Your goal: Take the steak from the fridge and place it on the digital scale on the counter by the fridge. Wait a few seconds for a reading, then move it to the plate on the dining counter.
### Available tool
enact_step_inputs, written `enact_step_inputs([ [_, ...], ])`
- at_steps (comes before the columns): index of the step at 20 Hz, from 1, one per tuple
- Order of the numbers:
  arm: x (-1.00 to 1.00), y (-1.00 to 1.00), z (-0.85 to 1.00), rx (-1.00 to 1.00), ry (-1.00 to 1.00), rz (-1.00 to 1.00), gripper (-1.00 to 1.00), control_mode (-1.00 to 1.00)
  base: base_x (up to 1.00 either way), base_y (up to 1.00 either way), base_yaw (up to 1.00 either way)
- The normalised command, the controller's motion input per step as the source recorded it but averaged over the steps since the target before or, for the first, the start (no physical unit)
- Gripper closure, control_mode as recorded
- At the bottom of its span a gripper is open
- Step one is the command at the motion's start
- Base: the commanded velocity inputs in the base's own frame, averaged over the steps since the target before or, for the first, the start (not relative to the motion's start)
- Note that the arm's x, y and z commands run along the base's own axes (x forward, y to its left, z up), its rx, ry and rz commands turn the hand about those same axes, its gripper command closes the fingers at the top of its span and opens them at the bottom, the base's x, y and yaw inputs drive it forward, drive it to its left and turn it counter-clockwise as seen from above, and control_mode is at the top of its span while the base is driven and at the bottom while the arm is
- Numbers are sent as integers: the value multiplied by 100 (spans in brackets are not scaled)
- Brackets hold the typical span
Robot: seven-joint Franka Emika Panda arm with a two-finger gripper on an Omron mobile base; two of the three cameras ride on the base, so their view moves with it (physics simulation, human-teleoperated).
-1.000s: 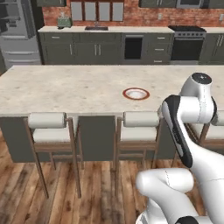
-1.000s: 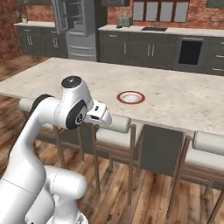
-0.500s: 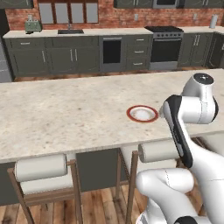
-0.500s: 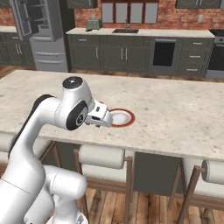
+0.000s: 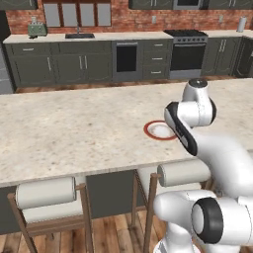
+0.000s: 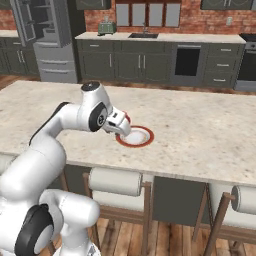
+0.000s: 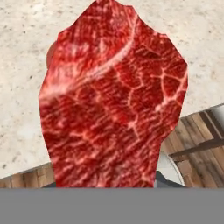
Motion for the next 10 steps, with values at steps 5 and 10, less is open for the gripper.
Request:
enact_step_inputs([
  [5, 100, 0, -51, 0, 6, -1, 100, -100, 0, 0, 0],
  [10, 100, -1, -79, 1, 4, 0, 100, -100, 0, 0, 0],
])
